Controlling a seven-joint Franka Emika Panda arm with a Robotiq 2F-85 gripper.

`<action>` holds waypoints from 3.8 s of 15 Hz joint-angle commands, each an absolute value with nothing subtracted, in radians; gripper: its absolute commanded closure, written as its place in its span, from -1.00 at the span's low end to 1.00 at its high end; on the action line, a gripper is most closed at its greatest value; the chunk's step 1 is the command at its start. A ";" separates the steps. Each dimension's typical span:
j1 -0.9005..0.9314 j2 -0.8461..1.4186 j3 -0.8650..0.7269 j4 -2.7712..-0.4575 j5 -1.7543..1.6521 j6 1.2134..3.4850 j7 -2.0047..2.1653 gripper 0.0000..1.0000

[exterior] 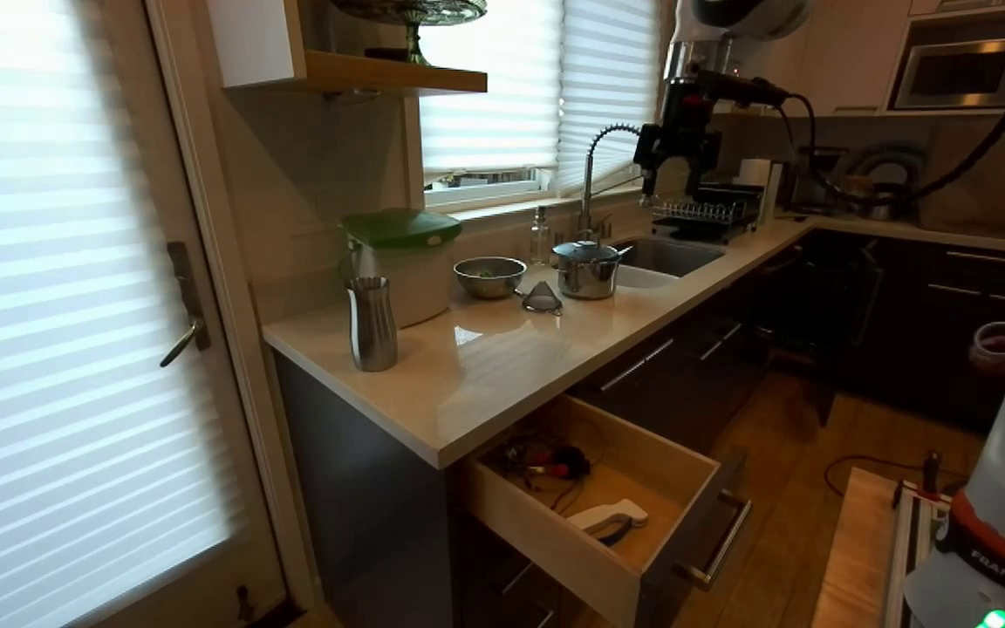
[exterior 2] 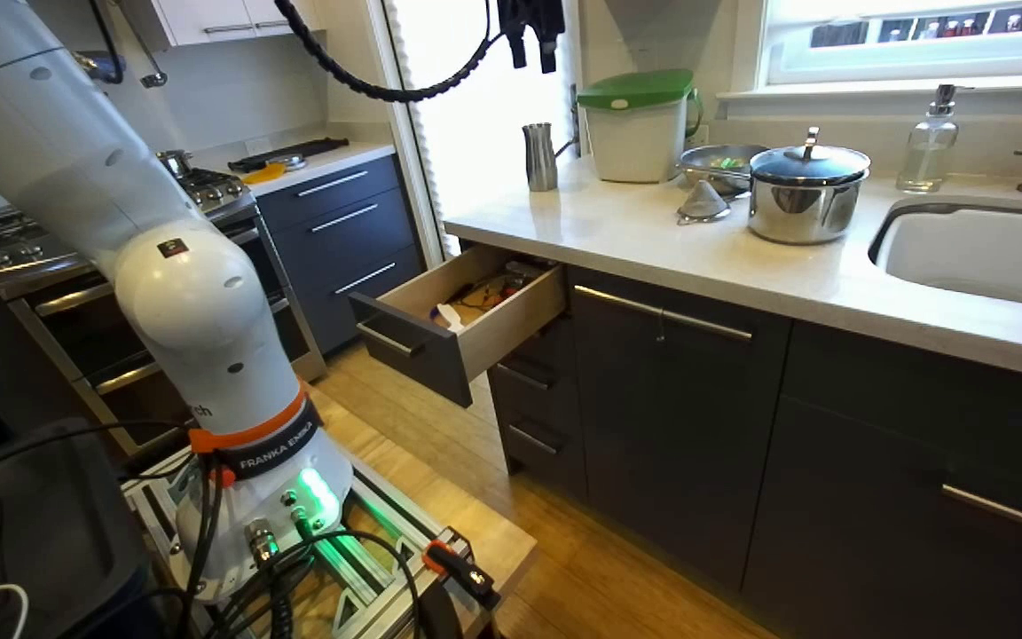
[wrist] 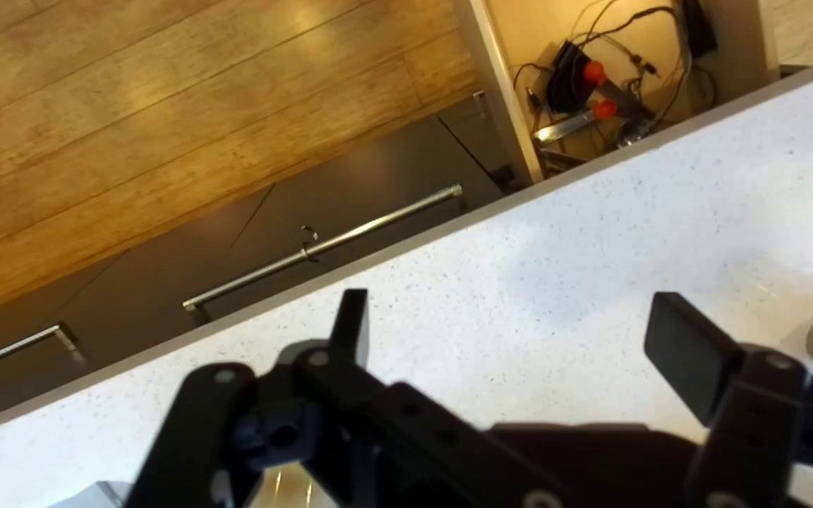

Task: Take the lid off the pot and put it in the open drawer

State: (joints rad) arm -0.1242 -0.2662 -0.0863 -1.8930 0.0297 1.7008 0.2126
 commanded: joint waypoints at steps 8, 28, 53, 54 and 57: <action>-0.228 0.039 -0.258 -1.532 0.116 1.552 0.022 -1.00; -0.401 0.442 -0.259 -1.050 0.457 1.415 -0.355 -1.00; -0.426 0.812 -0.134 -0.890 0.438 2.224 -0.658 -1.00; -0.435 0.814 -0.123 -0.890 0.450 2.203 -0.661 -1.00; -0.446 0.834 -0.115 -0.885 0.453 2.210 -0.656 -0.97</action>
State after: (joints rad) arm -0.4233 0.8255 -0.1335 -0.8838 0.4266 2.2237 -0.6396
